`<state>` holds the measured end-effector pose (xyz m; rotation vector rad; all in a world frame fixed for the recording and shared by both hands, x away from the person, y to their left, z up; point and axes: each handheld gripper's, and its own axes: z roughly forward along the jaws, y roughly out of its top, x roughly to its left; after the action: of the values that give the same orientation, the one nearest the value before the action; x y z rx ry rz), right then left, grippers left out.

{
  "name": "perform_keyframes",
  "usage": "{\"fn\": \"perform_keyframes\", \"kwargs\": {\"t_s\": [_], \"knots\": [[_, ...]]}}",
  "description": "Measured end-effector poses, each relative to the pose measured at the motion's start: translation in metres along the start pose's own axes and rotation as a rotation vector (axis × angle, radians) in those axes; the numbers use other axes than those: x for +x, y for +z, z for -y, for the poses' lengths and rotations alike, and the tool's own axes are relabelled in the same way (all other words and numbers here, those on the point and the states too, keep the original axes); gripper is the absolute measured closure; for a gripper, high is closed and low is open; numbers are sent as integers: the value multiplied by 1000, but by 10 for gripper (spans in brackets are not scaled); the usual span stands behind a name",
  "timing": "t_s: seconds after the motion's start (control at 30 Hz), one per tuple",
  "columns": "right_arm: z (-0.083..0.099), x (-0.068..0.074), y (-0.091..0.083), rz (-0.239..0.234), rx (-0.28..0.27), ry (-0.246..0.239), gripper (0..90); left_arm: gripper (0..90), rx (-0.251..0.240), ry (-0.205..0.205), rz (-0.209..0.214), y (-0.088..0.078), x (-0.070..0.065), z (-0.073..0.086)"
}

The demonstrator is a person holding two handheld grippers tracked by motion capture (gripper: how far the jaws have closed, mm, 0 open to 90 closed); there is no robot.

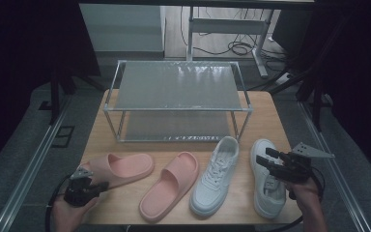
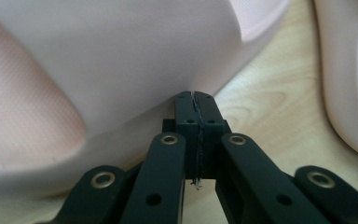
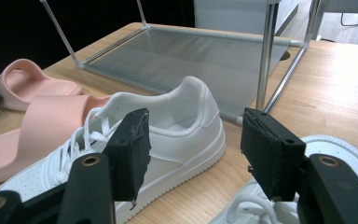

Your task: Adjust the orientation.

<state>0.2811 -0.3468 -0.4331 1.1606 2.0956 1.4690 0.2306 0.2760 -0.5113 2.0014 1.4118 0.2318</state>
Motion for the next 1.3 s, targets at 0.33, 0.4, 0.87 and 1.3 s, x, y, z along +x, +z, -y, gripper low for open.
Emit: {"fn": "perform_keyframes", "kwargs": {"t_s": [0.33,0.4,0.87,1.3], "knots": [[1,0,2,9,-4,-3,433,900,-12,-25,-17,7,15,-13],[2,0,3,10,1,2,434,900,-12,-24,-21,7,16,-14],[1,2,3,1,4,-6,443,900,-66,135,23,9,-40,-70],[0,5,3,-15,13,-22,445,900,16,218,5,56,-59,-136]]}}
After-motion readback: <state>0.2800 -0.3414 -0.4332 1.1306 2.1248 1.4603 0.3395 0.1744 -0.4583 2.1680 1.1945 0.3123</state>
